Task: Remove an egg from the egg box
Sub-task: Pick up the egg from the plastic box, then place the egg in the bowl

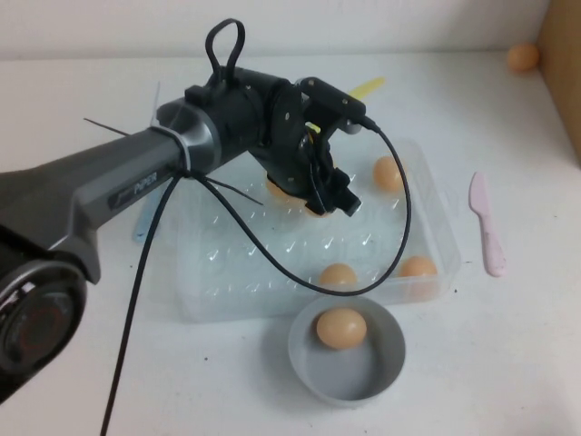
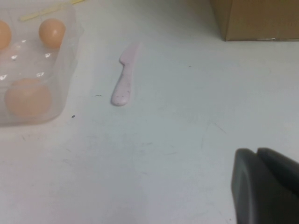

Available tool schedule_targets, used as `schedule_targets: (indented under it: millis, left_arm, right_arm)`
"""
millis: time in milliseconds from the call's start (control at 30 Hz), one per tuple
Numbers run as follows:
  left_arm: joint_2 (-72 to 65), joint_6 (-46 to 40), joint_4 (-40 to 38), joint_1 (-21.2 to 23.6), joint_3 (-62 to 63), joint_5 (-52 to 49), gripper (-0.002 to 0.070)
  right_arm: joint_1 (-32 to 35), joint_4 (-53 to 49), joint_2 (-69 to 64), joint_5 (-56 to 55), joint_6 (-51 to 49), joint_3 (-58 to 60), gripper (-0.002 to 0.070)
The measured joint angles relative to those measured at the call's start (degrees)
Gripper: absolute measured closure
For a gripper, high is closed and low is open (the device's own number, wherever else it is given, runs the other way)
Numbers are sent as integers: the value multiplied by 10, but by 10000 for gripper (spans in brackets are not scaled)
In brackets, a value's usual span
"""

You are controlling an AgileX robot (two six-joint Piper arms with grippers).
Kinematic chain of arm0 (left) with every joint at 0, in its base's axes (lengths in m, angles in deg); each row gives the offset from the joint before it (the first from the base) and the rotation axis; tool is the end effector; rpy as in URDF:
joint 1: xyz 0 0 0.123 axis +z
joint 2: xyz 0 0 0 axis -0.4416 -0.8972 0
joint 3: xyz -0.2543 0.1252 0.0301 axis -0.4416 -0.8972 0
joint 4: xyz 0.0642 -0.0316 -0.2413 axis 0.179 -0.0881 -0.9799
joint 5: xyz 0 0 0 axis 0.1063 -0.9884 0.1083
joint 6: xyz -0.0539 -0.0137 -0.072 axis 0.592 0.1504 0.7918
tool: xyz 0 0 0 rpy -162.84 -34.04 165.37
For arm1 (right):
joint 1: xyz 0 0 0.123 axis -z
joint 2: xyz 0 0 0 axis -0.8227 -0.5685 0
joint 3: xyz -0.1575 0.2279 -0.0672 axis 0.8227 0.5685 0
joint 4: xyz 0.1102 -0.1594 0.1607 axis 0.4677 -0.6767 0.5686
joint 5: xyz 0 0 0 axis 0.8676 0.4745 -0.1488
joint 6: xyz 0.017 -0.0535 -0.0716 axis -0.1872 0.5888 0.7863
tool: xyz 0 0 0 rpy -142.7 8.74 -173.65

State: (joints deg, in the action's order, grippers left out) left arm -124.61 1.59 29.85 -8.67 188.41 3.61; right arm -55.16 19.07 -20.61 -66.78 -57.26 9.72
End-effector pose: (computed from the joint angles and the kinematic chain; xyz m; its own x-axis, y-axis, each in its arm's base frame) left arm 0.3936 -0.2783 0.2198 -0.5878 0.6127 -0.5283 0.6948 0.7168 0.0582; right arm 0.0526 0.0048 0.1726 -0.2856 0.0622 -0.9563 -0.0307 0.9968 0.0740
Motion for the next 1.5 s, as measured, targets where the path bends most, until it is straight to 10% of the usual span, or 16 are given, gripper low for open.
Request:
schedule_targets:
  millis: [633, 1033, 1300, 1500]
  left_arm:
    - [212, 0, 14, -198, -149, -216, 361]
    - [217, -2, 4, -185, -251, -98, 361]
    - [212, 25, 30, -163, -256, -78, 169]
    - [212, 36, 35, -162, -256, -76, 162]
  right_arm:
    - [0, 0, 0, 0, 0, 0, 694]
    - [0, 0, 0, 0, 0, 0, 694]
    - [0, 0, 0, 0, 0, 0, 694]
    - [0, 0, 0, 0, 0, 0, 694]
